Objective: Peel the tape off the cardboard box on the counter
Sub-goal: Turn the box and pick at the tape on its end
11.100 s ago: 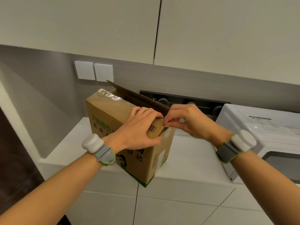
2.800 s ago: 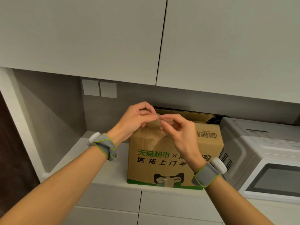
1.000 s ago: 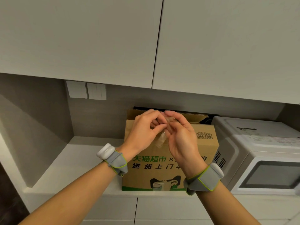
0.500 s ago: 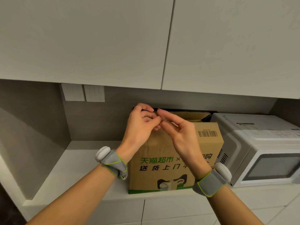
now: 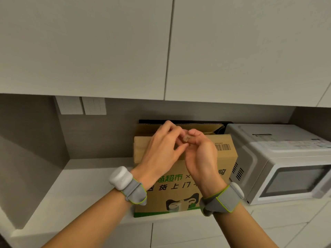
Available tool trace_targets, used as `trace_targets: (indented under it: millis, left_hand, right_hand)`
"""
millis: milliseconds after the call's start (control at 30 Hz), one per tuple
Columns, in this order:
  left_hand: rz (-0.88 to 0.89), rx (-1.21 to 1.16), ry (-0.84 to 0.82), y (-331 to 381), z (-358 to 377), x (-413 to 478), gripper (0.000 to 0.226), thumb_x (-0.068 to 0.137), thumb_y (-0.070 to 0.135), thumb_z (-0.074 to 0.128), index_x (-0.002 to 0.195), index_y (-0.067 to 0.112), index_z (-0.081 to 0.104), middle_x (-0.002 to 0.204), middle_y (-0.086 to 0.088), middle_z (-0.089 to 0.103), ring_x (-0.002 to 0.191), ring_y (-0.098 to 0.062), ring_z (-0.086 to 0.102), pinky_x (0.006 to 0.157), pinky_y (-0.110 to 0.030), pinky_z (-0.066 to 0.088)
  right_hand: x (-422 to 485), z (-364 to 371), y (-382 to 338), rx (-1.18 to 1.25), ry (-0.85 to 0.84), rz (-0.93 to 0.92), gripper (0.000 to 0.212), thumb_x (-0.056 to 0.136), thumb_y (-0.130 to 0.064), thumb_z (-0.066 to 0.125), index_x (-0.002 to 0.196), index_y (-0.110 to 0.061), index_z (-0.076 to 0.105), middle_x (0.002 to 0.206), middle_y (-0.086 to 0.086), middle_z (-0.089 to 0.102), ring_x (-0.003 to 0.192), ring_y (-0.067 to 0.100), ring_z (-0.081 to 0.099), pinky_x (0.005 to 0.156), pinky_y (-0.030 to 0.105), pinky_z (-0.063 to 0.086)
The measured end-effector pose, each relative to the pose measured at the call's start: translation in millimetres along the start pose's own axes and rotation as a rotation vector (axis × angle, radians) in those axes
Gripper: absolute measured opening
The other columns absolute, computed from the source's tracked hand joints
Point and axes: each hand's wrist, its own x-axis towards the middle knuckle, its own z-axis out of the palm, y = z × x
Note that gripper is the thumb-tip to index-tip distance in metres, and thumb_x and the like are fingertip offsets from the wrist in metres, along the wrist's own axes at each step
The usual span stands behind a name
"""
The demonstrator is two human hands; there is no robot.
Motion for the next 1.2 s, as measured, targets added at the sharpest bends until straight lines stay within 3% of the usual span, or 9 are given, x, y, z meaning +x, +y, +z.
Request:
trace_targets:
  millis: [200,400,600,700,800,900,967,1067,1200]
  left_hand:
    - [0.133,0.375,0.057,26.7,35.1,11.8,0.01,0.092,0.019,0.069,0.098,0.012,0.067,0.102,-0.008,0.055,0.087,-0.026,0.057,0.07,-0.037,0.045]
    - [0.107,0.338,-0.07,46.0,68.2,29.7,0.012,0.094,0.012,0.064,0.105,0.008,0.067,0.109,-0.01,0.057,0.095,-0.029,0.06,0.073,-0.039,0.048]
    - [0.084,0.289,-0.197,60.1,103.2,36.6,0.047,0.097,0.012,0.058,0.143,0.008,0.052,0.136,-0.01,0.05,0.113,-0.029,0.058,0.09,-0.041,0.052]
    - [-0.004,0.28,-0.231,65.5,123.1,36.7,0.065,0.105,0.032,0.055,0.16,0.008,0.029,0.148,-0.01,0.043,0.129,-0.03,0.052,0.102,-0.041,0.047]
    - [-0.027,0.393,-0.294,63.7,134.3,36.3,0.085,0.101,0.06,0.049,0.164,0.012,0.017,0.155,-0.012,0.038,0.142,-0.03,0.039,0.116,-0.042,0.034]
    - [-0.104,0.486,-0.368,67.4,150.3,36.5,0.103,0.089,0.082,0.04,0.164,0.017,0.014,0.161,-0.016,0.029,0.151,-0.036,0.025,0.127,-0.05,0.015]
    - [-0.161,0.537,-0.385,69.7,162.7,36.5,0.109,0.083,0.089,0.034,0.163,0.018,0.016,0.16,-0.019,0.029,0.151,-0.04,0.024,0.128,-0.054,0.009]
    - [-0.164,0.628,-0.372,68.3,171.3,33.2,0.096,0.087,0.082,0.043,0.159,0.019,0.027,0.155,-0.019,0.036,0.146,-0.041,0.032,0.126,-0.057,0.014]
    - [-0.132,0.642,-0.371,65.0,169.7,27.3,0.079,0.09,0.074,0.046,0.155,0.031,0.033,0.146,-0.013,0.041,0.139,-0.037,0.041,0.124,-0.057,0.021]
  right_hand:
    - [-3.5,-13.5,-14.3,0.085,0.012,0.028,0.042,0.088,0.007,0.039,0.124,0.002,0.061,0.118,0.022,0.071,0.11,0.031,0.069,0.103,0.04,0.051]
    - [15.2,-45.8,-37.2,0.074,0.08,0.007,0.045,0.091,0.009,0.038,0.125,0.001,0.065,0.121,0.022,0.071,0.121,0.031,0.066,0.112,0.042,0.046]
    - [43.5,-75.0,-67.8,0.04,0.155,-0.06,0.026,0.101,-0.001,0.048,0.116,0.002,0.069,0.116,0.016,0.074,0.113,0.024,0.07,0.099,0.032,0.053]
    - [67.4,-103.2,-86.0,-0.012,0.143,-0.147,0.03,0.105,0.005,0.038,0.111,-0.002,0.066,0.106,0.015,0.074,0.109,0.026,0.07,0.095,0.031,0.055]
    - [88.3,-122.9,-102.1,-0.189,0.137,-0.218,0.037,0.099,0.014,0.034,0.106,-0.003,0.066,0.083,0.008,0.068,0.072,0.015,0.065,0.069,0.023,0.054]
    - [105.1,-139.1,-111.2,-0.479,0.069,-0.232,0.038,0.097,0.01,0.033,0.103,-0.005,0.068,0.069,0.005,0.056,0.055,0.011,0.042,0.053,0.026,0.033]
    - [114.0,-146.5,-113.6,-0.708,0.017,-0.228,0.03,0.102,-0.004,0.041,0.102,-0.009,0.07,0.066,0.001,0.054,0.052,0.008,0.043,0.053,0.025,0.032]
    - [123.2,-155.5,-113.5,-1.079,-0.081,-0.293,0.01,0.098,-0.021,0.063,0.104,-0.02,0.07,0.074,0.004,0.065,0.064,0.014,0.059,0.059,0.027,0.046]
    - [130.7,-161.7,-110.3,-1.391,-0.222,-0.393,0.025,0.092,-0.031,0.072,0.114,-0.025,0.06,0.072,0.0,0.056,0.063,0.01,0.054,0.056,0.018,0.042]
